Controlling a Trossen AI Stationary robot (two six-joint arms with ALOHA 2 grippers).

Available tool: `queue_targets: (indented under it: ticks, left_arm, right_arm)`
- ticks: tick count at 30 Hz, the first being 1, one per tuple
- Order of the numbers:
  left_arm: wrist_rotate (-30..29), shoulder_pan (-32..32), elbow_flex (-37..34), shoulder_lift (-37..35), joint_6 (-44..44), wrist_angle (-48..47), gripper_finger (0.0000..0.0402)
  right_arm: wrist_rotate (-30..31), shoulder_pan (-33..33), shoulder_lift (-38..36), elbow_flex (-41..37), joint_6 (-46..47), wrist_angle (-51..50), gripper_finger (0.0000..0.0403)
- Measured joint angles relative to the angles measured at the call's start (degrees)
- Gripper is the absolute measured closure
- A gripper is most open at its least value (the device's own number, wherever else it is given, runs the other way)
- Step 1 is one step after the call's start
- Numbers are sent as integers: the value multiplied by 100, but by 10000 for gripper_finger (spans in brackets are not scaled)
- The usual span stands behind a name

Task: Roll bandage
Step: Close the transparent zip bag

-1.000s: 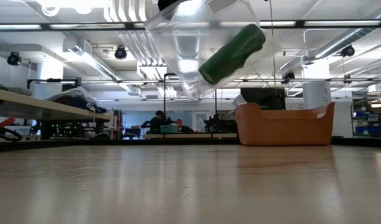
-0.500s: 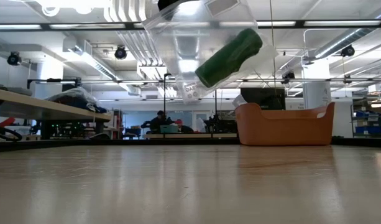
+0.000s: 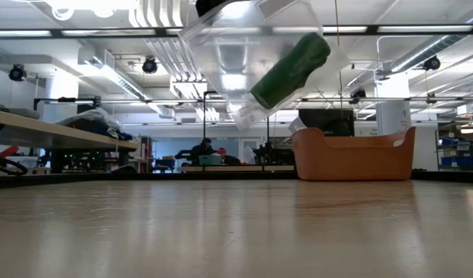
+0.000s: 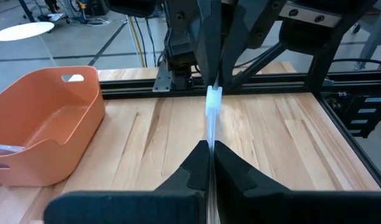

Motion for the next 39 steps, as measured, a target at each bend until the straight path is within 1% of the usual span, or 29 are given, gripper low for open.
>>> queue_targets:
  ticks: [6, 10, 19, 25, 31, 34, 37, 39]
  left_arm:
    - [29, -5, -10, 45, 1, -4, 401]
    - [106, -5, -11, 56, 1, 4, 401]
    - [103, -5, -11, 57, 67, 62, 401]
    - [110, -31, -11, 57, 214, 34, 401]
    - [319, -87, 2, 55, 633, 25, 401]
    - [323, -106, 2, 55, 797, 49, 401]
    - [291, -106, 2, 55, 803, 99, 401]
    - [291, -106, 2, 55, 821, 86, 401]
  right_arm:
    - [-5, -52, 88, 2, -43, 43, 401]
    - [-196, -70, 229, 4, -87, 141, 398]
    - [-215, -76, 303, 4, 11, 87, 393]
    - [36, -78, 215, 42, 56, -104, 376]
    - [-6, -78, 203, 146, 52, -200, 355]
    - [-112, -78, 203, 144, 47, -206, 347]
    - [-576, -80, 201, 144, 41, -185, 342]
    - [-649, -75, 201, 144, 42, -146, 342]
